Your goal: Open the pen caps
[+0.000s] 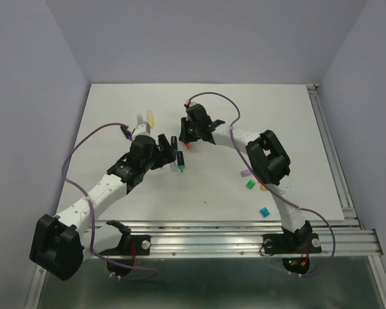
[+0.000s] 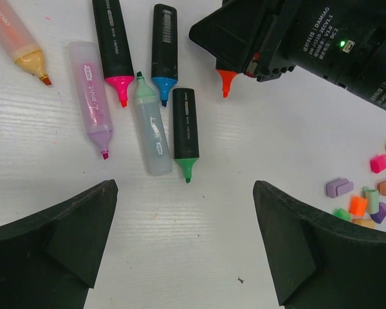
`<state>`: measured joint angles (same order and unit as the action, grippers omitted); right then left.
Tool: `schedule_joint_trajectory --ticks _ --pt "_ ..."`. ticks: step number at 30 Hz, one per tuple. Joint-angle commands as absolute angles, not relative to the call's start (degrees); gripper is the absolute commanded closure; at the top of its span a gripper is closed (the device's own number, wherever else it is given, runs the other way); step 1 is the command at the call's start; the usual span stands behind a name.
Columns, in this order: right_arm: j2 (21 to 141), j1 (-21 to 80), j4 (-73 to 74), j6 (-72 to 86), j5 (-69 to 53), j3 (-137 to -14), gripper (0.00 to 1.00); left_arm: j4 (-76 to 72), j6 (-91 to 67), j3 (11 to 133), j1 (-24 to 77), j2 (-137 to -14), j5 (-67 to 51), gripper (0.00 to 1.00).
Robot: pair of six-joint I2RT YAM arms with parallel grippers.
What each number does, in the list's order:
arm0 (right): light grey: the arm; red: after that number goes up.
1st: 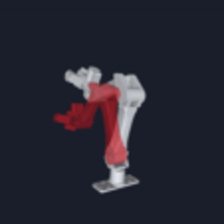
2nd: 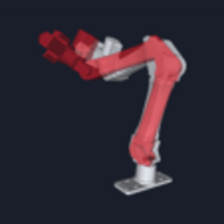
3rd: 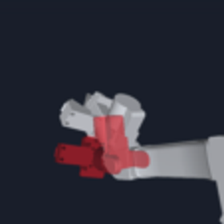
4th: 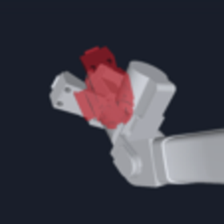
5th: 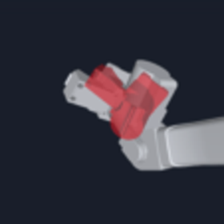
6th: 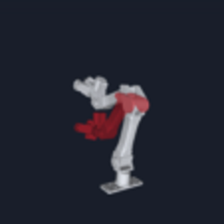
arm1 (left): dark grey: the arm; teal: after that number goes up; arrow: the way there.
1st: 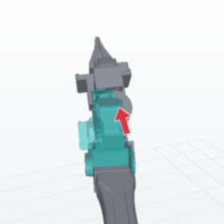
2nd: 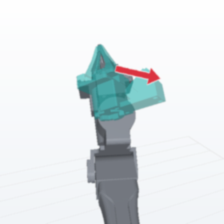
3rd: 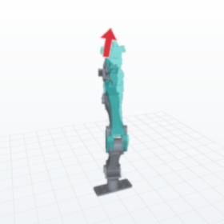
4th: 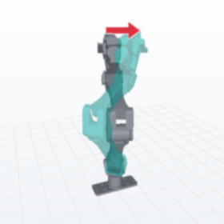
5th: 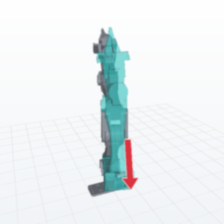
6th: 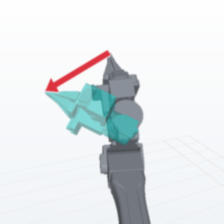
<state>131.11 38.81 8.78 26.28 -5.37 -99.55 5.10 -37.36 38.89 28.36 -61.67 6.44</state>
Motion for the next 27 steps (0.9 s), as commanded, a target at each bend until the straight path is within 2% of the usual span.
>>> schedule_joint_trajectory --ticks 1,2,6,13,14,16,22,27 --pt "133.9 40.0 12.1 24.9 -4.9 -106.7 0.73 4.0 -36.9 39.2 27.6 -62.1 4.9 0.01" --pt "134.3 40.2 12.8 25.0 -4.7 -107.7 0.68 3.8 -36.8 39.1 27.5 -62.1 4.6 0.01" --pt "134.5 40.3 14.1 25.0 -2.9 -108.7 0.56 3.7 -36.7 39.3 27.4 -62.0 4.0 0.01" --pt "129.0 40.3 13.9 24.6 -1.9 -106.6 0.31 3.1 -37.6 41.7 27.1 -61.8 2.5 0.01" --pt "126.8 40.3 13.1 24.3 -0.7 -105.7 0.18 3.2 -37.5 42.4 27.2 -61.4 2.8 0.01" --pt "123.9 40.3 12.4 23.6 1.4 -103.1 0.0 3.3 -37.6 42.8 27.1 -61.1 3.2 0.01" --pt "111.2 40.3 12.4 22.3 14.7 -95.7 0.0 4.3 -38.7 44.2 27.0 -59.9 4.7 0.01" --pt "95.4 38.1 9.2 26.0 25.5 -76.8 0.0 6.2 -40.1 45.1 26.8 -58.8 7.0 0.01"
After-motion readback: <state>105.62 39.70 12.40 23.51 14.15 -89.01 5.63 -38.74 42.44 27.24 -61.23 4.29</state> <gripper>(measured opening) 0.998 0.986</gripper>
